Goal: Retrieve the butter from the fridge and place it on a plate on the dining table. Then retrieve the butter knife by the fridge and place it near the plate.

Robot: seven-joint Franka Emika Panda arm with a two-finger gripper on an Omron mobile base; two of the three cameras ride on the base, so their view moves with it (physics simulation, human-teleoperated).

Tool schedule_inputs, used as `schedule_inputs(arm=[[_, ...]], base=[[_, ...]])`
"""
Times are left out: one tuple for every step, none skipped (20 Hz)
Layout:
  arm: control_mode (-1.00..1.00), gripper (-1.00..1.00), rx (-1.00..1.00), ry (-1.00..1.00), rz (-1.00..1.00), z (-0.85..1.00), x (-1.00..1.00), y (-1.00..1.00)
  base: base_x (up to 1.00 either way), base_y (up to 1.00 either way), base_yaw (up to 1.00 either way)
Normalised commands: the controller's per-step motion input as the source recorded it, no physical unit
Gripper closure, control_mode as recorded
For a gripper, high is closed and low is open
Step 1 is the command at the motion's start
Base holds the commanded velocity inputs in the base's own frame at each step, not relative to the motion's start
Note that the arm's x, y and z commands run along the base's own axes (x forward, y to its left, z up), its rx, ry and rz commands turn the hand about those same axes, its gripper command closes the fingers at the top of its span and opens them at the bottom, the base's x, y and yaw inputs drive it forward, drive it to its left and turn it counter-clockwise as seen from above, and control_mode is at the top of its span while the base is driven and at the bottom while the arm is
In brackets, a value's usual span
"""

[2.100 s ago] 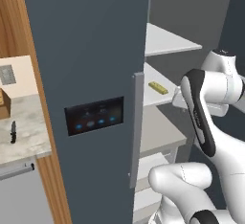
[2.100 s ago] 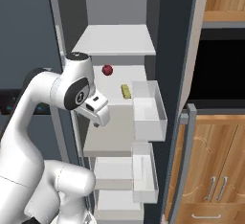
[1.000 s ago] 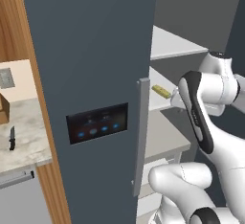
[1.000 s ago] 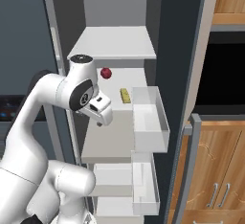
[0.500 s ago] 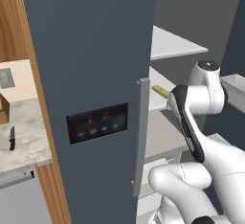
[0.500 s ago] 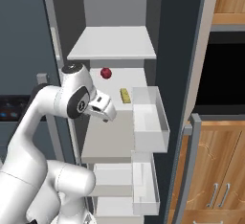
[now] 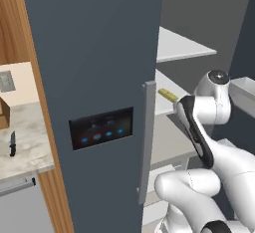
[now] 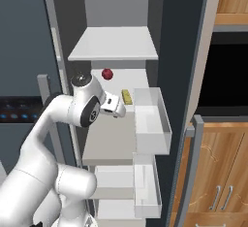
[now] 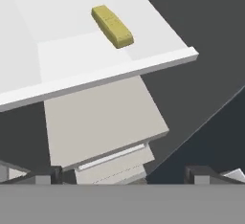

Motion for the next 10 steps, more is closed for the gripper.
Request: schedule_inputs(arm=[[-1.0, -1.0, -0.09, 0.0, 0.04, 0.31, 0.16, 0.0], [-1.0, -1.0, -0.09, 0.04, 0.03, 0.09, 0.34, 0.0], [-1.0, -1.0, -0.07, 0.07, 0.03, 0.0, 0.46, 0.0], [-1.0, -1.0, -0.07, 0.01, 0.01, 0.0, 0.49, 0.0], [-1.0, -1.0, -0.07, 0.0, 0.01, 0.0, 0.56, 0.0], [-1.0, -1.0, -0.05, 0.0, 0.01, 0.0, 0.57, 0.0], [-1.0, -1.0, -0.03, 0.0, 0.03, 0.0, 0.59, 0.0], [-1.0, -1.0, 0.0, 0.0, 0.04, 0.0, 0.66, 0.0], [-1.0, -1.0, 0.0, 0.0, 0.03, 0.0, 0.65, 0.0], [-1.0, -1.0, 0.0, 0.0, 0.04, 0.02, 0.63, -0.09]], base=[[0.0, 0.0, 0.0], [0.0, 0.0, 0.0], [0.0, 0.0, 0.0], [0.0, 0.0, 0.0], [0.0, 0.0, 0.0], [0.0, 0.0, 0.0], [0.0, 0.0, 0.0], [0.0, 0.0, 0.0], [0.0, 0.0, 0.0], [0.0, 0.0, 0.0]])
